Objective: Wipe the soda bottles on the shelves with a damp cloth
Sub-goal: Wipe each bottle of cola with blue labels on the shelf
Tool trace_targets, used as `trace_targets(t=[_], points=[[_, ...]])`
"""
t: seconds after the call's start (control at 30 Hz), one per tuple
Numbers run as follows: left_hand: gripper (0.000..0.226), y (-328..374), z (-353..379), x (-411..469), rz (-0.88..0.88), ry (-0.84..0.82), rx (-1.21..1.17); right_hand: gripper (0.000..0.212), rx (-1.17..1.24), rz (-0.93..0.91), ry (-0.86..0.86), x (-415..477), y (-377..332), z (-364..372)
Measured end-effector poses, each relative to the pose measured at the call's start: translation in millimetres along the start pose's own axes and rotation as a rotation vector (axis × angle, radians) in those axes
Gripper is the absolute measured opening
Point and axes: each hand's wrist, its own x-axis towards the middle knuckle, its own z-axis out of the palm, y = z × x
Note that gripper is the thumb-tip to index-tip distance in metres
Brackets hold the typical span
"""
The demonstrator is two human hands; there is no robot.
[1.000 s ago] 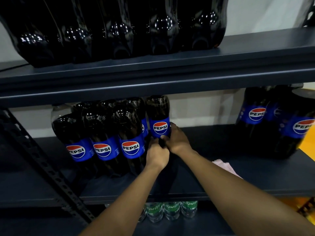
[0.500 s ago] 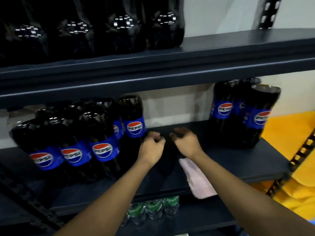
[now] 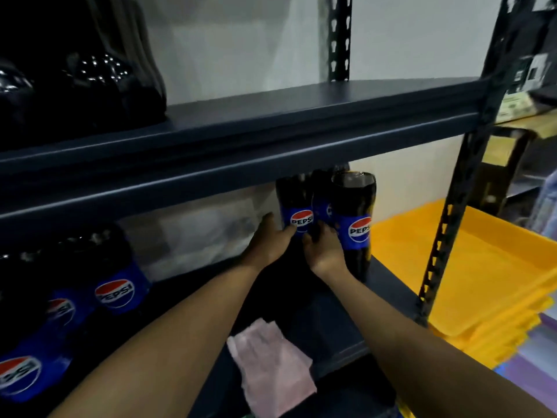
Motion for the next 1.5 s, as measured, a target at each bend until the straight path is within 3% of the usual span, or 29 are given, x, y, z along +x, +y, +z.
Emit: trace_targets(t=[0.1, 0.23, 0.43, 0.7, 0.77, 0.87, 0.97, 1.1, 1.27, 1.5], points=[[0.090, 1, 12, 17, -0.014, 0.026, -0.037, 0.040, 0.000, 0.029, -0.073, 12, 2, 3], [0.074, -10, 23, 34, 0.009, 0.030, -0.091, 0.043, -0.001, 0.027, -0.062, 21, 11, 9], [0.091, -27, 9, 30, 0.037, 0.107, -0.158, 0.040, -0.031, -0.026, -0.067, 25, 5, 14], [0.039, -44, -57, -56, -0.042, 0.216, -0.158, 0.032, -0.026, -0.094, -0.230, -22, -31, 57], [0.041, -56, -73, -78, -0.081, 0.237, -0.136, 0.028, -0.014, -0.095, -0.270, -41, -42, 68], [0.064, -72, -87, -97, -0.074, 0.264, -0.122, 0.027, -0.001, -0.139, -0.300, -69, -49, 79], [0.063, -85, -104, -121, -0.088, 0.280, -0.150, 0.023, 0.019, -0.184, -0.290, -98, -59, 89], [0.091, -109, -115, -148, -0.077, 0.367, -0.115, 0.025, 0.048, -0.185, -0.339, -129, -74, 91], [0.065, -123, -128, -188, -0.057, 0.379, -0.143, 0.036, 0.024, -0.210, -0.381, -161, -84, 94], [0.059, -133, -137, -236, -0.002, 0.427, -0.214, 0.037, 0.025, -0.260, -0.391, -192, -76, 100]])
